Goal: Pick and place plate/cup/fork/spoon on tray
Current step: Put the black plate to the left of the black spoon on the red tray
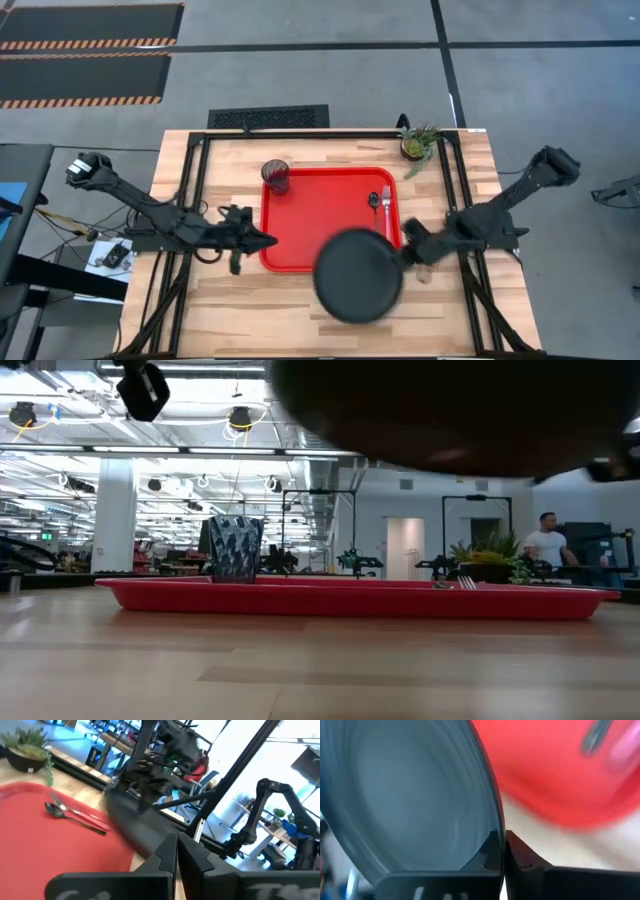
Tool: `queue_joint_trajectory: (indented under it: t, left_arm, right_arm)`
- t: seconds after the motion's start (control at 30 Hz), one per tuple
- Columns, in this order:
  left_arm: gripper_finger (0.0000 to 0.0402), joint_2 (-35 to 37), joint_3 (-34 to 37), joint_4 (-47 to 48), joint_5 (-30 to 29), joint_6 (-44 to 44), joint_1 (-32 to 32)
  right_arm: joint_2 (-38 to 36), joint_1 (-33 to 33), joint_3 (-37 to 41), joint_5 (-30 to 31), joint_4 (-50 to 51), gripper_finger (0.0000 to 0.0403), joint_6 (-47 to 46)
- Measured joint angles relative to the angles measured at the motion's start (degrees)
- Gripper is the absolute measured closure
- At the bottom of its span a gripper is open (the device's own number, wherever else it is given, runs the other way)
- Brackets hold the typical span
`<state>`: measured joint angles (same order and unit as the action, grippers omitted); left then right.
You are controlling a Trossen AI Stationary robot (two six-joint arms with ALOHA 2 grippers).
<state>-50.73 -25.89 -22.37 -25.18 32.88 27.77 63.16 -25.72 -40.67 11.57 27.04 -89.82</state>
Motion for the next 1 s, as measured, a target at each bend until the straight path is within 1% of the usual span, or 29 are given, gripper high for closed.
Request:
queue_joint_trajectory:
  t: [0.1,0.23,0.4,0.5,0.63,0.8,1.0]
  left_arm:
    - [0.0401,4.13,1.75,1.66,0.84,-2.56,-0.02]
    - [0.0401,8.91,1.93,6.37,1.38,-5.67,-0.06]
    - [0.0401,13.55,1.93,11.77,1.96,-6.34,-0.06]
    - [0.0401,15.82,1.93,14.27,1.9,-6.4,-0.06]
    - [0.0401,17.93,1.95,16.33,1.78,-6.82,-0.06]
    - [0.0401,19.17,1.93,17.42,1.45,-7.14,-0.08]
    - [0.0401,19.29,1.93,19.02,0.65,-6.99,-0.11]
  right_arm:
    - [5.48,9.62,-1.96,-4.59,-0.25,0.0392,1.26]
    - [12.38,20.45,-2.85,-9.56,-2.19,0.0393,6.22]
    - [19.38,29.8,-4.63,-14.86,-8.63,0.0393,11.82]
    - [22.96,32.64,-5.85,-17.11,-8.11,0.0393,13.24]
    - [26.23,34.26,-7.26,-18.93,-8.67,0.0393,13.69]
    - [29.29,35.3,-8.59,-18.99,-8.5,0.0393,13.59]
    - [31.33,36.63,-9.49,-19.01,-8.88,0.0393,13.39]
